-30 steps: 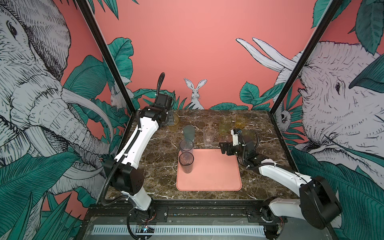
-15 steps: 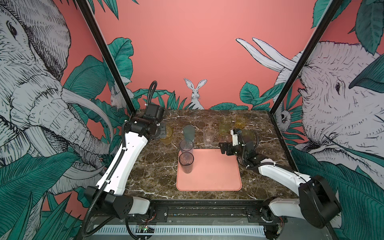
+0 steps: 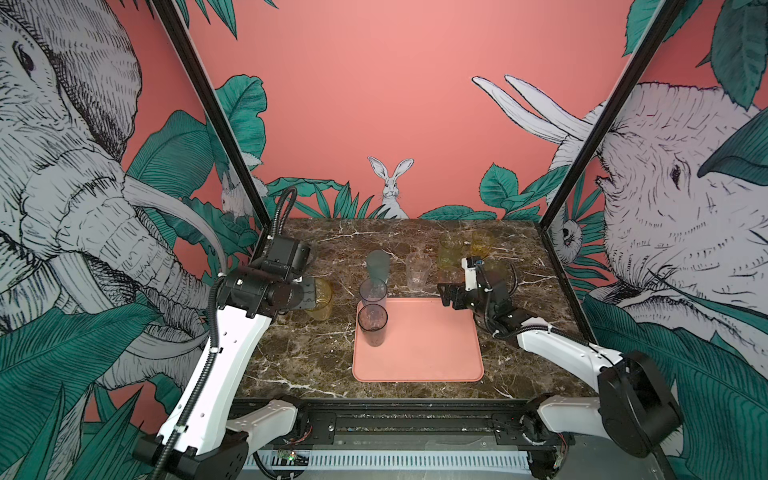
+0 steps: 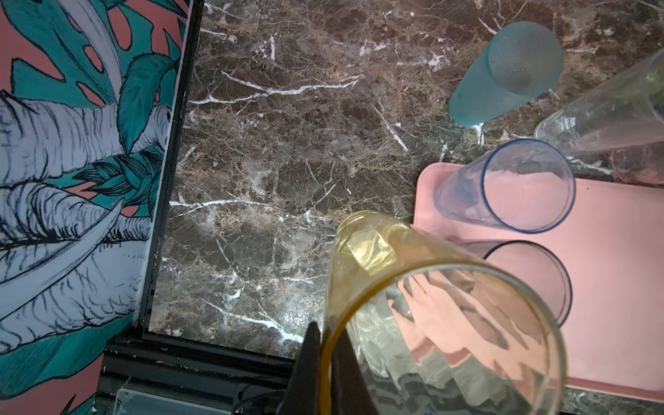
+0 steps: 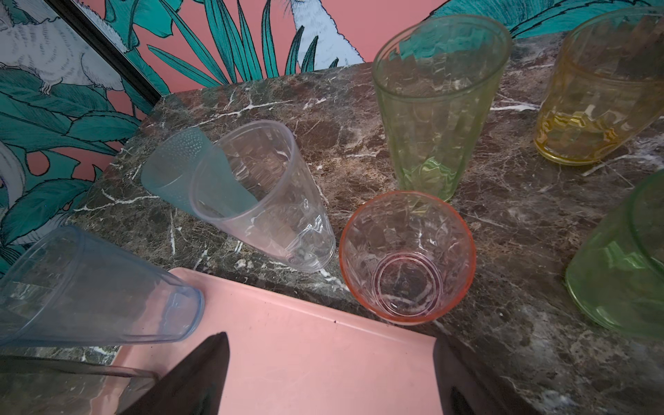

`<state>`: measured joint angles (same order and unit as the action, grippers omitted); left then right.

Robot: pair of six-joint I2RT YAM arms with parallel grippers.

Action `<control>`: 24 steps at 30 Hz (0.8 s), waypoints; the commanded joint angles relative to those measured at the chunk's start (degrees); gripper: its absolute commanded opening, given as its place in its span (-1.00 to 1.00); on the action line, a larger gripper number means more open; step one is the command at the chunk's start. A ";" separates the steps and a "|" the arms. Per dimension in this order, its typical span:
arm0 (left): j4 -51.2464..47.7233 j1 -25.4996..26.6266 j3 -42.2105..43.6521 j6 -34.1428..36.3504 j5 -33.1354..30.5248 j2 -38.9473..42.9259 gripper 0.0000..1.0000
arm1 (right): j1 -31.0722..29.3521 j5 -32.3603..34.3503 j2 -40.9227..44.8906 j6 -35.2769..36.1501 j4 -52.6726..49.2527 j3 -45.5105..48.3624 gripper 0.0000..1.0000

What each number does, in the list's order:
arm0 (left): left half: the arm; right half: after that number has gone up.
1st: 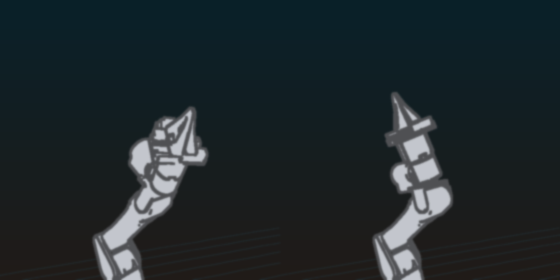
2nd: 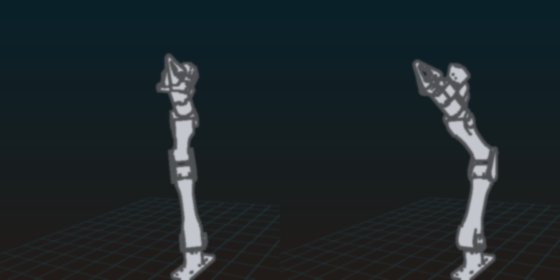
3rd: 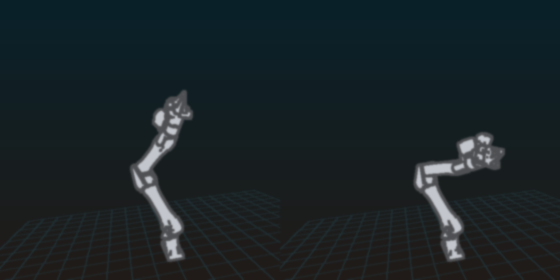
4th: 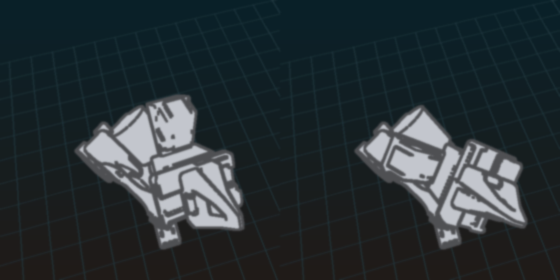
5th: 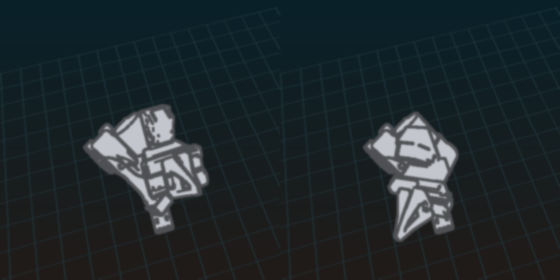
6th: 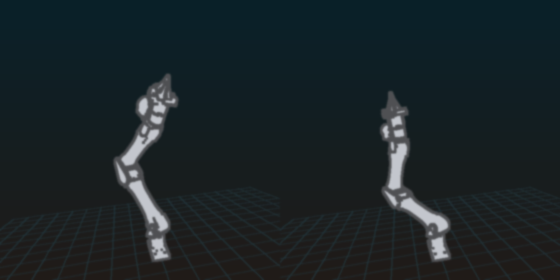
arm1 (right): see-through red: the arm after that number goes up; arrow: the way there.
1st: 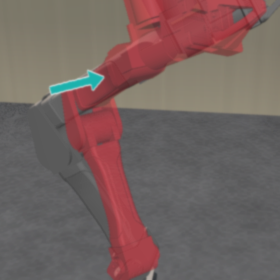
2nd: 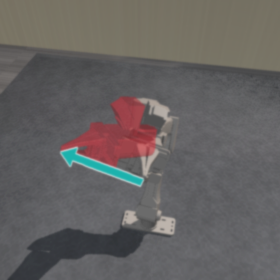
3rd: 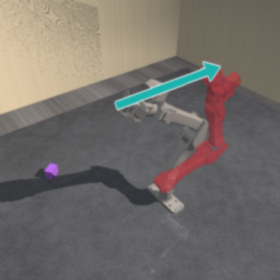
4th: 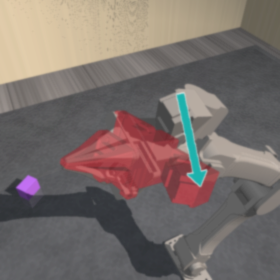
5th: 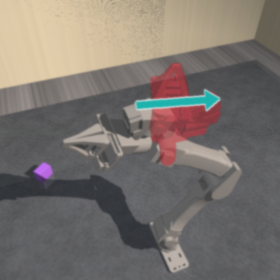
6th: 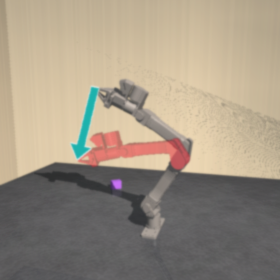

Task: Place the glasses into the tray

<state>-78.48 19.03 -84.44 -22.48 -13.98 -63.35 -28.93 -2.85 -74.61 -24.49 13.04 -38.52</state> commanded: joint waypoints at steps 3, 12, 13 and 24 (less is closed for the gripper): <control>-3.44 -0.06 4.37 -2.20 2.80 3.19 -1.00 | 0.08 -0.06 0.54 -0.65 2.69 0.73 0.81; -2.40 2.80 12.26 -4.07 4.81 6.30 -1.00 | 0.15 0.28 0.48 -0.47 2.60 0.66 0.81; -2.50 3.26 12.56 -4.02 4.93 6.26 -1.00 | 0.13 0.27 0.43 -0.46 2.67 0.75 0.81; 3.90 14.29 20.12 -5.63 7.40 7.12 -1.00 | 0.16 -0.01 -0.38 -0.47 2.89 0.55 0.81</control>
<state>-77.60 30.96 -65.98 -26.85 -8.01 -56.97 -28.93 -2.83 -74.81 -24.49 13.08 -38.52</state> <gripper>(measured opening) 0.081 0.905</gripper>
